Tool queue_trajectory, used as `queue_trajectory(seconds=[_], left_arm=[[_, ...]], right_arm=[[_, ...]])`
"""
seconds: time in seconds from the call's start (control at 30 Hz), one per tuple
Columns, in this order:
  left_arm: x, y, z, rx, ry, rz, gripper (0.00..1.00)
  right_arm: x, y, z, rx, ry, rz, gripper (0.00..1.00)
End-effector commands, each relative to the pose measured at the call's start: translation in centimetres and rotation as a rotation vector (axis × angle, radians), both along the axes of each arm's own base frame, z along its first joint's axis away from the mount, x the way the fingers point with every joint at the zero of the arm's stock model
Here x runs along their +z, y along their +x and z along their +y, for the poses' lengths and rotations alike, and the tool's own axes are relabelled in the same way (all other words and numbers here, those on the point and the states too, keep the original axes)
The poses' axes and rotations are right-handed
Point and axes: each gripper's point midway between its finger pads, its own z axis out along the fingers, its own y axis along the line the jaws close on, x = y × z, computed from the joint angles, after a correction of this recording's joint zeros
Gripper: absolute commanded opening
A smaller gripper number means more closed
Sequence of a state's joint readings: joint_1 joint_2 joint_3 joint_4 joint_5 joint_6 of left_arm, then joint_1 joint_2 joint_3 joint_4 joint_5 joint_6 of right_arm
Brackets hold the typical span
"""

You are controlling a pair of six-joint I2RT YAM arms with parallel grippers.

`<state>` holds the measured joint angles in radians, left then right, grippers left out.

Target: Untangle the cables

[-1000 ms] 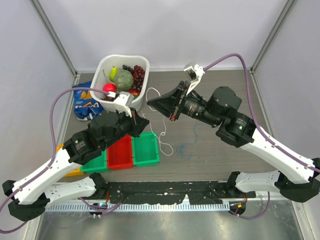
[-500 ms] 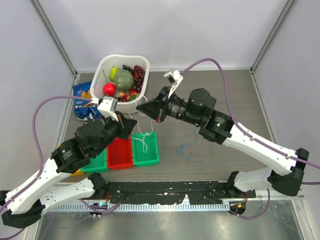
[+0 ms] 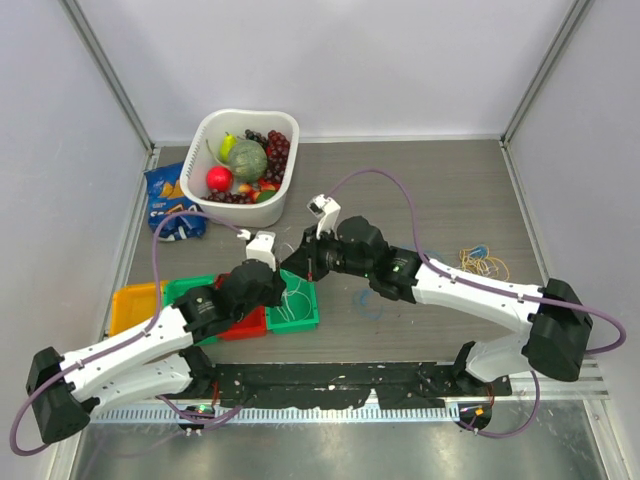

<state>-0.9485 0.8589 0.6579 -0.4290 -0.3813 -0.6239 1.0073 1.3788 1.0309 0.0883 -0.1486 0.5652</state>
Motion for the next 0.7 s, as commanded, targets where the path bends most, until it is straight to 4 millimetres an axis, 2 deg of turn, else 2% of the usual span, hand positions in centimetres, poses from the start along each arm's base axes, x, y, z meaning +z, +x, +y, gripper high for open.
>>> queue_trajectory(seconds=[0.0,0.1,0.2,0.3,0.37,0.53,0.67], left_arm=[[0.6,1.1,-1.4,0.048,-0.109,-0.023,0.00],[-0.3,0.6,-1.2,0.054,-0.107,0.007,0.00],[-0.3,0.3,-0.5,0.069,-0.105,0.015,0.06],[-0.1,-0.2,0.7,0.116,-0.114,0.035,0.23],[0.2,-0.7,0.9,0.117,-0.139,0.043,0.29],[2.3,-2.0,1.1,0.078,-0.223,0.040,0.48],[5.0,-2.7,2.0,0.054,-0.255,-0.003,0.62]], right_arm=[[3.4,-0.2,-1.5,-0.057,0.099,-0.047,0.01],[2.4,-0.2,-1.9,-0.066,0.069,-0.040,0.00],[2.1,-0.2,-2.0,-0.069,0.065,-0.036,0.01],[1.9,-0.2,-1.9,-0.069,0.057,-0.035,0.01],[1.9,-0.1,-1.9,-0.071,0.055,-0.037,0.01],[1.6,0.1,-1.1,-0.058,0.047,-0.030,0.01],[-0.2,0.1,0.3,-0.027,0.032,0.020,0.01]])
